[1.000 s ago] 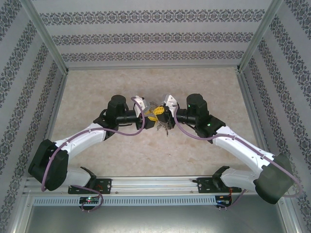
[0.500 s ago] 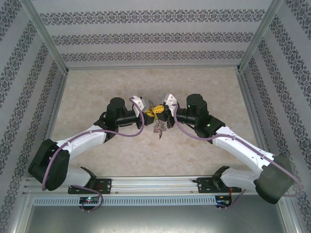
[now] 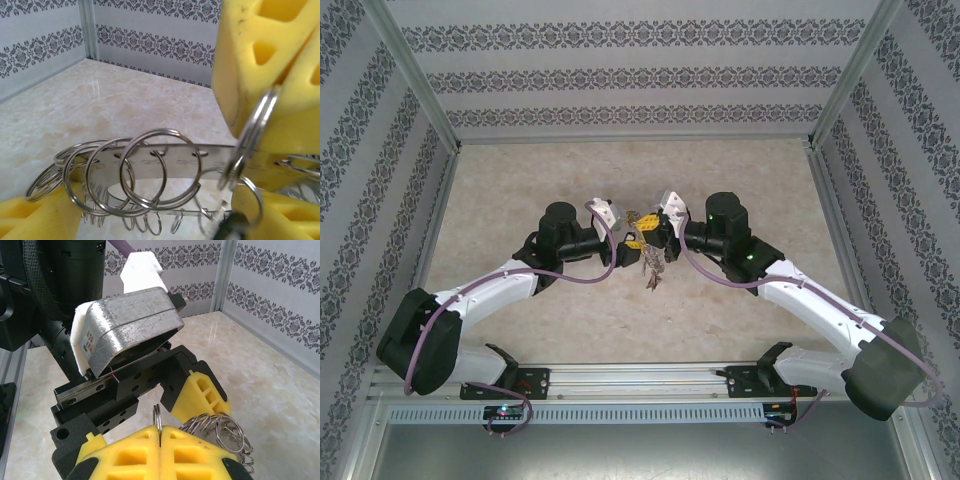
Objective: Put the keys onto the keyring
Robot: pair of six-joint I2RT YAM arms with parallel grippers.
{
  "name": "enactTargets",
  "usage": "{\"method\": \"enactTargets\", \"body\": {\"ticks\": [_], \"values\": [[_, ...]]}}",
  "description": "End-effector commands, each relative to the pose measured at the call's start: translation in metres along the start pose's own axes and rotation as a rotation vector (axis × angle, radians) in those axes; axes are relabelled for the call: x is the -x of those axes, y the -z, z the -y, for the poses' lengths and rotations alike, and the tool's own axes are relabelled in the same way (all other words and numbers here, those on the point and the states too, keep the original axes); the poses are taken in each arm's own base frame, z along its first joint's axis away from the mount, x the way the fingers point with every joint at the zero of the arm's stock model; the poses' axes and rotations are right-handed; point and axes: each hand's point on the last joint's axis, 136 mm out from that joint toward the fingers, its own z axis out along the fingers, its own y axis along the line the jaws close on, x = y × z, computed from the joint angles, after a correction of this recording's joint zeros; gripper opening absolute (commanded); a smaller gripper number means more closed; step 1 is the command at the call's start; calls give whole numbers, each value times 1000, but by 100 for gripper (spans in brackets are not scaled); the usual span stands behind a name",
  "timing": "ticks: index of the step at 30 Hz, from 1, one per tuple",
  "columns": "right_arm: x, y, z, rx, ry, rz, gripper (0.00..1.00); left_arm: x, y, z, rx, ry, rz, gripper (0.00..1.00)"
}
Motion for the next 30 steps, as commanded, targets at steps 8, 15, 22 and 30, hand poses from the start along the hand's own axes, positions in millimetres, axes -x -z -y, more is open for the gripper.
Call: {"method": "enactTargets", "body": {"ticks": [8,15,22,30], "values": [[19,5,-7,31,11,59,0,27,3,11,-41,-73,88,37],[18,4,-6,28,10,56,0,25,3,15,-63,-77,73,24],[17,8,-3,14,13,55,0,18,7,18,-69,-84,36,8],[3,11,-1,3,44,6,0,22,17,19,-46,-121,-6,0]]}}
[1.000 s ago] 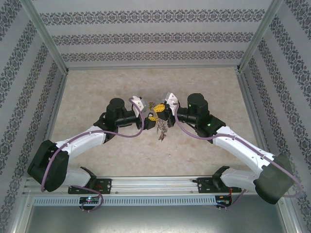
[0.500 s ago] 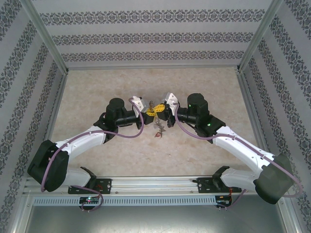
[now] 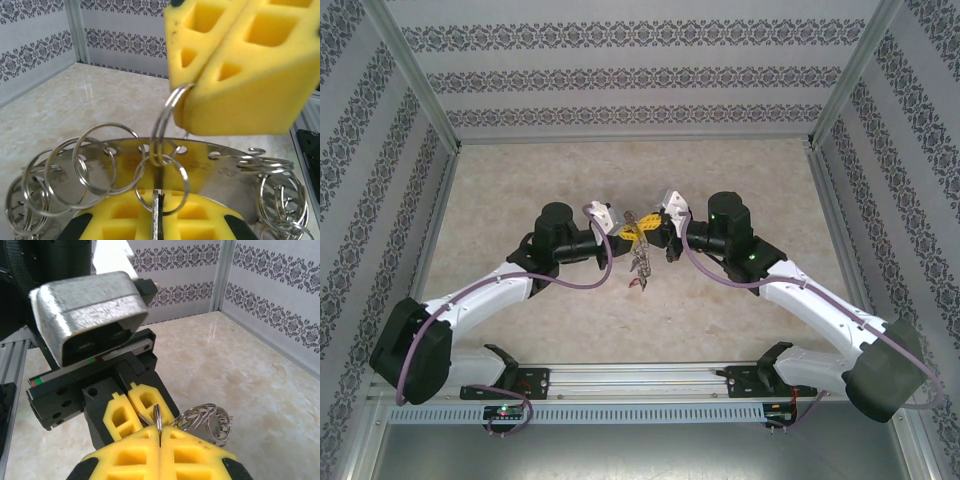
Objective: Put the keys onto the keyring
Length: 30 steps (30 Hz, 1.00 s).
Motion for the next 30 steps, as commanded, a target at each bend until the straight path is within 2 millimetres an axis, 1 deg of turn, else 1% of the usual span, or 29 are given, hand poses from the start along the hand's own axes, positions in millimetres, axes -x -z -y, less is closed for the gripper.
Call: {"method": "enactTargets", "body": {"ticks": [1,5,12,17,22,24,27,30], "values": [[2,7,-3,4,45,4,0,18,7,5,-7,-73,-2,0],[-6,9,-2,1,68,-31,0,14,11,7,-13,-92,-54,0],[-22,4,-10,52,91,-123,0,13,13,2,-2,-112,-141,0],[-29,1,-9,51,63,-143,0,22,14,11,-74,-169,-182,0],[-27,-1,-7,46,32,-142,0,24,19,20,-146,-215,-247,0],[-28,-3,-7,50,17,-149,0,28,22,24,-178,-235,-267,0],[-30,-5,-7,56,-6,-166,0,29,25,25,-187,-257,-310,0],[-35,-9,-7,67,-27,-169,0,38,28,22,-173,-290,-312,0]]}}
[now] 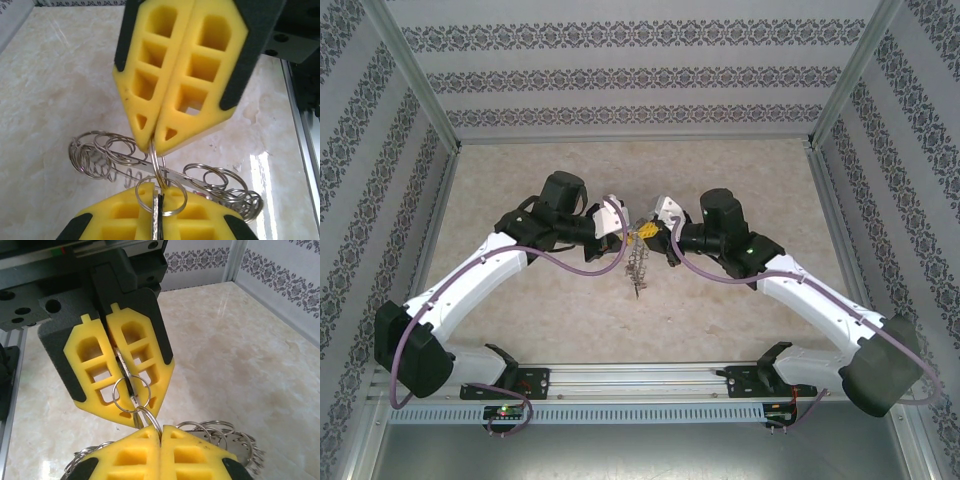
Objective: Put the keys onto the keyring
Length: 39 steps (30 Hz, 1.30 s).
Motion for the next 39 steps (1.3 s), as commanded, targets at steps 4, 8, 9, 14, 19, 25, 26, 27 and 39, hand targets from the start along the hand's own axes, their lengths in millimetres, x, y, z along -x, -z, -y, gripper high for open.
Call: {"method": "enactTargets", "body": {"ticks": [4,8,9,14,19,25,26,27,39], "values": [[-9,-10,0,33,-70,15,14,41,26,0,4,-178,41,0],[-3,0,1,35,-28,37,29,48,39,-7,47,-280,4,0],[-1,4,2,37,-23,43,31,50,42,-9,47,-300,-2,0],[-3,34,9,0,-3,60,38,51,56,-21,86,-406,-103,0],[-16,55,10,-49,-14,56,41,51,64,-37,123,-530,-207,0],[-43,63,1,-77,-20,14,42,39,69,-66,164,-617,-385,0],[-48,64,0,-87,-21,3,42,39,71,-69,173,-631,-401,0],[-54,65,0,-99,-17,-7,42,38,72,-73,182,-649,-421,0],[-102,67,15,-213,26,-124,44,-6,80,-115,215,-800,-759,0]]}}
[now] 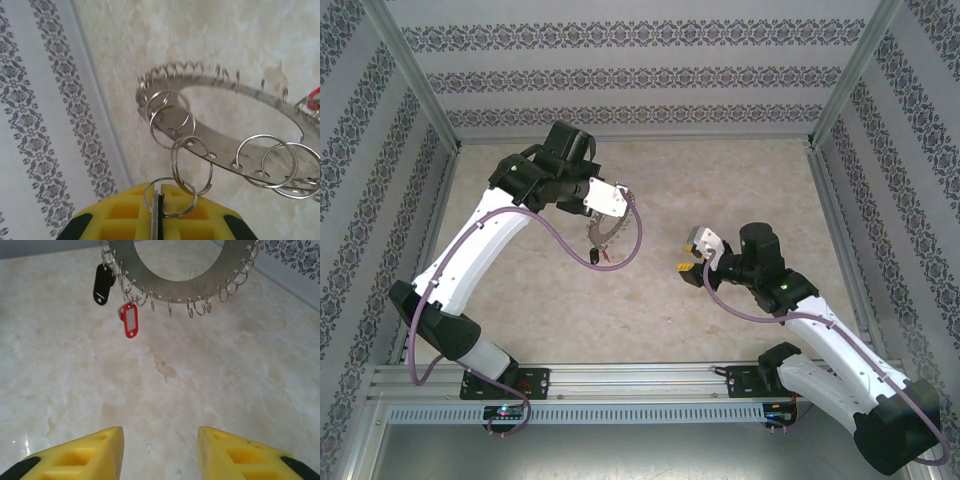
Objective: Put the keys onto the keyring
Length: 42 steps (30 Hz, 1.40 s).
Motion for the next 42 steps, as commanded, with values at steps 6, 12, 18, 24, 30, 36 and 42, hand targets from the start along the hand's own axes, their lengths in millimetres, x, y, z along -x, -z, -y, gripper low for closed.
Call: {"method": "enactTargets", "body": {"ticks": [6,12,18,24,30,36,42], "values": [[-15,-5,18,-68,50,-41,51,-35,-15,-4,-39,-150,-202,0],[-13,-6,18,-57,39,-38,98,-36,-18,-8,-19,-158,-224,0],[-10,-3,19,-73,20,-21,98,-17,-14,-16,7,-44,-127,0],[-8,1,33,-171,-52,22,98,33,-33,-7,-49,182,49,0],[-13,7,44,-206,-105,46,98,112,-53,4,-89,273,252,0],[-10,9,33,-86,-193,47,98,135,-78,1,-134,396,297,0],[-18,-9,32,-15,-232,52,92,155,-92,6,-185,510,396,0]]}}
